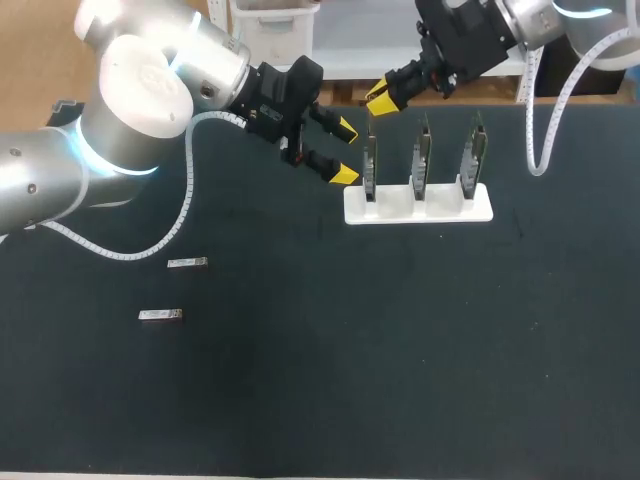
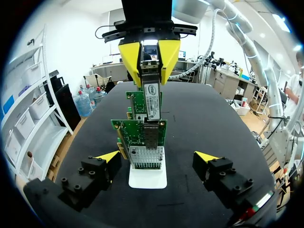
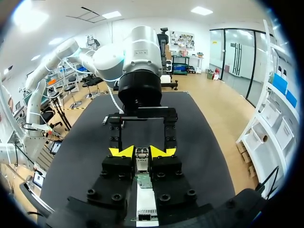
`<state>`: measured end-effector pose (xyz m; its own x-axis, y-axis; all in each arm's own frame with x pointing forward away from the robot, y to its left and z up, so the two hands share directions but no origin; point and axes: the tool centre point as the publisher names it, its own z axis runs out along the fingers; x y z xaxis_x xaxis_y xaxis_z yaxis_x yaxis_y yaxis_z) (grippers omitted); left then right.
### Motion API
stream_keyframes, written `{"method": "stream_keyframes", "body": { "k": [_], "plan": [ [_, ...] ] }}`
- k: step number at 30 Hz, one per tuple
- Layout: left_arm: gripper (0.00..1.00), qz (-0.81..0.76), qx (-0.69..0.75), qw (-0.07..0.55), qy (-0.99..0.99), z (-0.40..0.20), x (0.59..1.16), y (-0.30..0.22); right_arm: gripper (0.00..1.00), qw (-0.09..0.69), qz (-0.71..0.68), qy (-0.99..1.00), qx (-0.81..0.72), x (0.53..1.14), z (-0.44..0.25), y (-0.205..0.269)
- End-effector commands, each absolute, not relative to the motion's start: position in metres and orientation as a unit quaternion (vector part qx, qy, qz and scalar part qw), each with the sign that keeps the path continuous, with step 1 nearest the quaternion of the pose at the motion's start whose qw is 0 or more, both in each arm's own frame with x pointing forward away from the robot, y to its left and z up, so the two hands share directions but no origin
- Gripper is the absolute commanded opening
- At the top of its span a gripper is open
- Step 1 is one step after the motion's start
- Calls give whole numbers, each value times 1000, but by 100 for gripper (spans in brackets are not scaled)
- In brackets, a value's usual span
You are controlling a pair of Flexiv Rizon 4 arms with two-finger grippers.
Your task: Pick up the optical module with the left hand, and insert it into the network port with the right hand.
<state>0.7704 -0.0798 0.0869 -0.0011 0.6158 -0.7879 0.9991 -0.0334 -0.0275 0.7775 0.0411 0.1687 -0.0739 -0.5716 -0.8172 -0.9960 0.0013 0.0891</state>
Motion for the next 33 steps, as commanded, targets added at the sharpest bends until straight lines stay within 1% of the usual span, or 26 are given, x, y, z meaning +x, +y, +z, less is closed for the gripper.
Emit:
{"method": "stream_keyframes", "body": {
  "k": [1,13,33],
  "plan": [
    [100,-323,642,295,630,87,771,-81,0,296,357,641,-612,780,164,42],
    [100,-323,642,295,630,87,771,-81,0,307,349,632,-620,778,174,43],
    [100,-323,642,295,630,87,771,-81,0,296,358,629,-623,781,169,42]
  ]
}}
